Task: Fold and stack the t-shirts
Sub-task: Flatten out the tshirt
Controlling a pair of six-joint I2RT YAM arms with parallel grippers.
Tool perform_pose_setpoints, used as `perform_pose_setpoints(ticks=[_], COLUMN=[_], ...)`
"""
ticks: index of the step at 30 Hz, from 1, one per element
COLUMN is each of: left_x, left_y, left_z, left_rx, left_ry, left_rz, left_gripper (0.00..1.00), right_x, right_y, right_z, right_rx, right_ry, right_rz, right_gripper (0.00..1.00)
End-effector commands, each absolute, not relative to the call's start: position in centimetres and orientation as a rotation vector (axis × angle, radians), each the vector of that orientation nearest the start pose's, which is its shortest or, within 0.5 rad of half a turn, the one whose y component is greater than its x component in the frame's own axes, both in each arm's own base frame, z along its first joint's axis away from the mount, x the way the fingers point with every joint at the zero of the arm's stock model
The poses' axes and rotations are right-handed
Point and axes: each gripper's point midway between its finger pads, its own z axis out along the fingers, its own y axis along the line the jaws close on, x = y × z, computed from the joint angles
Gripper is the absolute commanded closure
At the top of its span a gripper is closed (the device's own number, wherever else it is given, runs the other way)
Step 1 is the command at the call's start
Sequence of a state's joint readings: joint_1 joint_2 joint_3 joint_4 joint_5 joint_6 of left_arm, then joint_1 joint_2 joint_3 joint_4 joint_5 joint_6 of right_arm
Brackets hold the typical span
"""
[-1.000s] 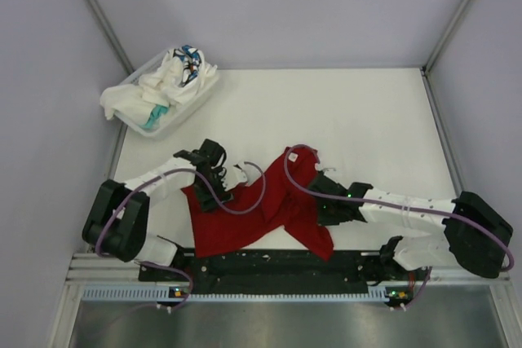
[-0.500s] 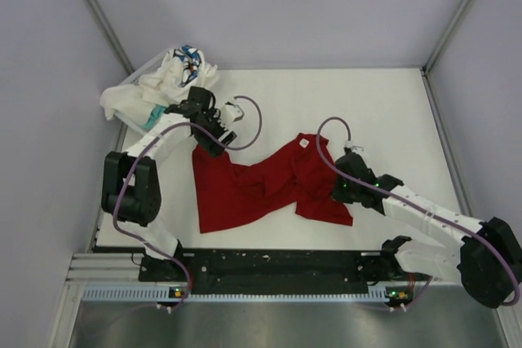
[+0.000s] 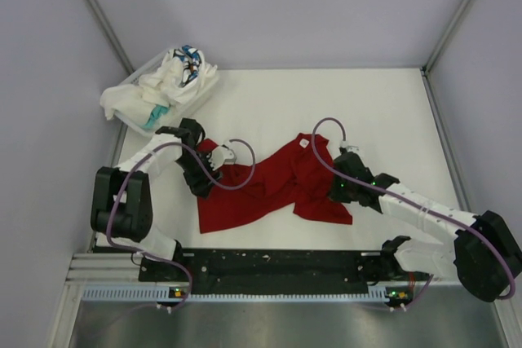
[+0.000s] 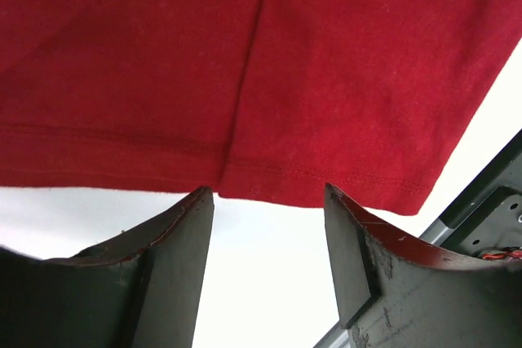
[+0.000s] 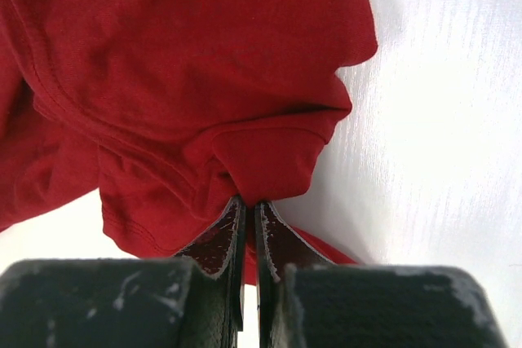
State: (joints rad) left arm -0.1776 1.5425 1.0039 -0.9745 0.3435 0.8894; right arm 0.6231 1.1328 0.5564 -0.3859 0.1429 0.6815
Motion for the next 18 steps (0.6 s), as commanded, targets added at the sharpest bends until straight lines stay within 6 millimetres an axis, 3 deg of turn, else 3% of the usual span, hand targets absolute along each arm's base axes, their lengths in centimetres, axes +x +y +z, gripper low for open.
perform_pose_setpoints(ticks=[1,7,13,16,18], left_x=[23.5,25.1,24.3,23.8,23.4], left_y=[-7.3,-7.7,-7.0,-6.7,-6.9], left_z=[3.7,2.9,1.7,1.5,1.9], left_rx=[1.537,1.508,1.538,1.550,1.552], left_ry=[2.526,2.524,2.555,2.569,2.572], left_rz=[-0.497,-0.487,-0.470,-0.466,-0.494], left_gripper=[0.39,0.39,0.40,0.54,0.72], right_x=[22.6,22.4,22.5,22.7,22.9], right_y=[16.2,16.1,16.0,16.1,16.2], right_z=[5.7,5.6,5.8,6.0,6.5], right_rx=[0.128,0.123,0.127,0.122,0.123], right_ry=[2.499,2.498,2.487,2.481,2.472], right_rz=[0.386,0.387,0.383,0.385,0.396], right_gripper=[1.00,1.00,1.00,1.00,1.00])
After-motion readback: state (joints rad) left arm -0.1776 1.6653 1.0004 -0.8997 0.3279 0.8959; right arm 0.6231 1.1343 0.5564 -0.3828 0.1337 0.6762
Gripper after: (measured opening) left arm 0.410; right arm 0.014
